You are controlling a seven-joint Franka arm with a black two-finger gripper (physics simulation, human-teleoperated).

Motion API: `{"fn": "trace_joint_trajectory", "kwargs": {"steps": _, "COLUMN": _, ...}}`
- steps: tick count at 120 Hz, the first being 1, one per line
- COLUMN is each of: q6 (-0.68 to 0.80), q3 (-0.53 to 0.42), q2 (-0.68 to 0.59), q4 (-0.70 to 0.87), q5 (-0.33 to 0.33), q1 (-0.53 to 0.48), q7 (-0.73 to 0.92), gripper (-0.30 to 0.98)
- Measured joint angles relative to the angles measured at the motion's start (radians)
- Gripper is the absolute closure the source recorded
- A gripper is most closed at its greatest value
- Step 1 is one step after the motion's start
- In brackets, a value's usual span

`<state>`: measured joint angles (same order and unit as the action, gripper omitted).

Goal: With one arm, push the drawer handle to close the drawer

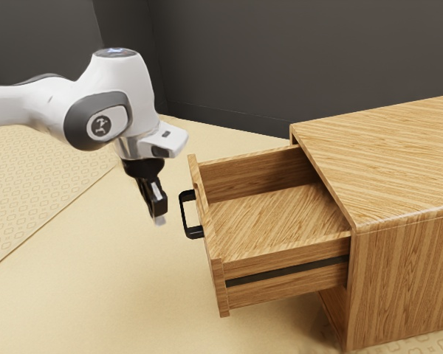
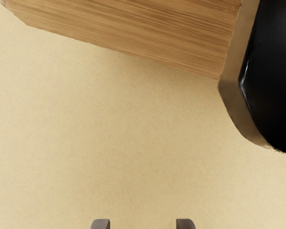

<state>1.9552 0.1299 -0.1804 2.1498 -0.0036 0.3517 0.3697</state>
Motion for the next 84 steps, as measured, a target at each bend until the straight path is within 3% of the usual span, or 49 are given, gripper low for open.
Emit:
{"fn": "trace_joint_trajectory", "kwargs": {"steps": 20, "q6": -0.022, "q3": -0.09, "q2": -0.139, "q4": 0.086, "q5": -0.028, "q1": -0.039, "q7": 0.009, "gripper": 0.6}}
{"fn": "trace_joint_trajectory", "kwargs": {"steps": 50, "q6": -0.021, "q3": -0.168, "q2": -0.064, "q4": 0.001, "q5": -0.046, "q1": -0.044, "q7": 0.013, "gripper": 0.61}}
{"fn": "trace_joint_trajectory", "kwargs": {"steps": 84, "q6": -0.021, "q3": -0.179, "q2": 0.029, "q4": -0.1, "q5": -0.056, "q1": -0.045, "q7": 0.019, "gripper": 0.64}}
